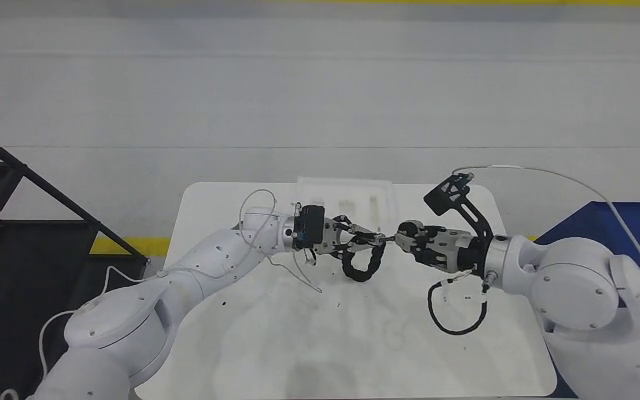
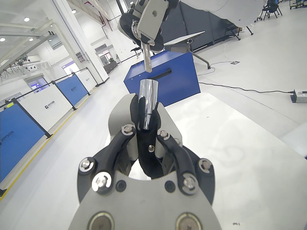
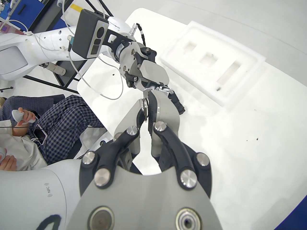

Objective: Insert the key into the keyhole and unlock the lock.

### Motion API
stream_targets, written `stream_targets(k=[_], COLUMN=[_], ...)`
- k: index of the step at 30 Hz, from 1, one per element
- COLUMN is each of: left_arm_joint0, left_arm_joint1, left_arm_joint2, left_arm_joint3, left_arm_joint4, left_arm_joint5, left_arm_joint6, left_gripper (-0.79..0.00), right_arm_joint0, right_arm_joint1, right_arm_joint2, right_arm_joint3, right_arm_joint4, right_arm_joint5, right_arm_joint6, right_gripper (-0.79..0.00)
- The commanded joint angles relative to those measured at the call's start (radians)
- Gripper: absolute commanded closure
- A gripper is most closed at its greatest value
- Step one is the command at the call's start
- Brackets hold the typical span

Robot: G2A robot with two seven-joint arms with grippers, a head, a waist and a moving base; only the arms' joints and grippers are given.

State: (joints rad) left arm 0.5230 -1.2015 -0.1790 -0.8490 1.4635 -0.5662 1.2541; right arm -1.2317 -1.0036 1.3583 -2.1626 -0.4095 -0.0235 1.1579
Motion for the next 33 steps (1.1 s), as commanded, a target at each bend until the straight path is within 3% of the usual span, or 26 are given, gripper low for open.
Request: stream_targets(k=[1, 33], left_arm_joint0=[-0.002, -0.003], left_arm_joint1=[-0.003, -0.033], left_arm_joint2=[0.005, 0.009], left_arm_joint3=[0.013, 0.084], left_arm_joint4=[-0.019, -0.024], left_arm_joint5=[0.006, 0.027], left_arm_joint6=[0.006, 0.027], left_gripper=[0.000, 0.000], right_arm_joint0=[0.000, 0.031], right_arm_joint1=[0.001, 0.004], right_arm_joint2=[-0.005, -0.066], right_arm_joint3=[0.000, 0.053], right_arm_joint4=[-0.012, -0.031], right_arm_joint5=[0.003, 0.056], right_arm_joint6=[-0.005, -0.075], right_gripper=[0.000, 0.000])
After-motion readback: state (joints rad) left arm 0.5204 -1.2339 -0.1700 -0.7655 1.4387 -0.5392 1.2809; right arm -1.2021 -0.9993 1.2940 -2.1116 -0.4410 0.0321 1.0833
